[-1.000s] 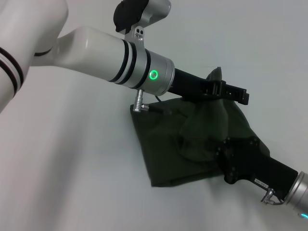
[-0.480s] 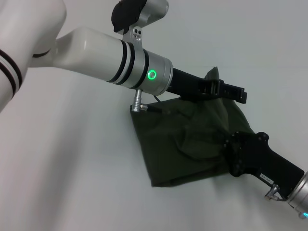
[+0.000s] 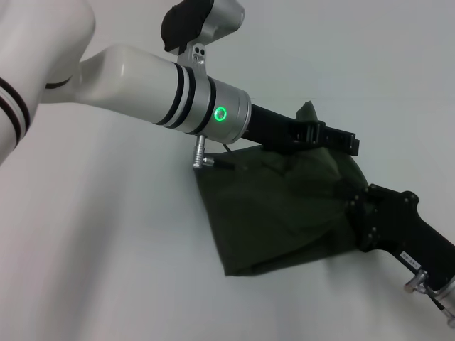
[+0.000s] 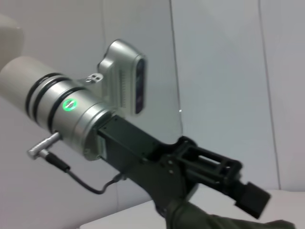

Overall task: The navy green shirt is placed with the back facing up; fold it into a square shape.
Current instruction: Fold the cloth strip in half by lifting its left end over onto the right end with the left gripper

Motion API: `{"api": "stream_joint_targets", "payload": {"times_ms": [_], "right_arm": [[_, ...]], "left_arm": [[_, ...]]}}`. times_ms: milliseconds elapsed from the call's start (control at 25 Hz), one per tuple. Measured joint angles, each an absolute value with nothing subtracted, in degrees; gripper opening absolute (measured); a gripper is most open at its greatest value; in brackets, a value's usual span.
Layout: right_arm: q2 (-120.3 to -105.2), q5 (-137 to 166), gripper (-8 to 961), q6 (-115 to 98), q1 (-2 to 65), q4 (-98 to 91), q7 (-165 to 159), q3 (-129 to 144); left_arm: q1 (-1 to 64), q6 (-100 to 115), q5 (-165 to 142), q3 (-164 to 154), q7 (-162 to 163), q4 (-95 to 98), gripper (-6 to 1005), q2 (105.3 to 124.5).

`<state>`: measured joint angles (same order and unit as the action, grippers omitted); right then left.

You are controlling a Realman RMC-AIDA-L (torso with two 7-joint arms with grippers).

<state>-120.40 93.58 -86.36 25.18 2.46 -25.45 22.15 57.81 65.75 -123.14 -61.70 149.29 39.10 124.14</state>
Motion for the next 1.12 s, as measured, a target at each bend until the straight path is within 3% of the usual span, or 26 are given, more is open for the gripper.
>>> {"api": "stream_joint_targets", "payload": {"times_ms": [920,1120], "right_arm": [[-120.4,91.7,17,-86.9,22.1,3.3,-25.9,19.9],[-120.36,91.6,89,-87.6,20.0,4.6,-26.4,19.5]], "left_arm": [[55.8,71.3,-123.1,-50.6,144.7,40.1,939,123.32],[54.0,76.1,-123.1,-45.1,142.7,40.2,939,122.55]]}}
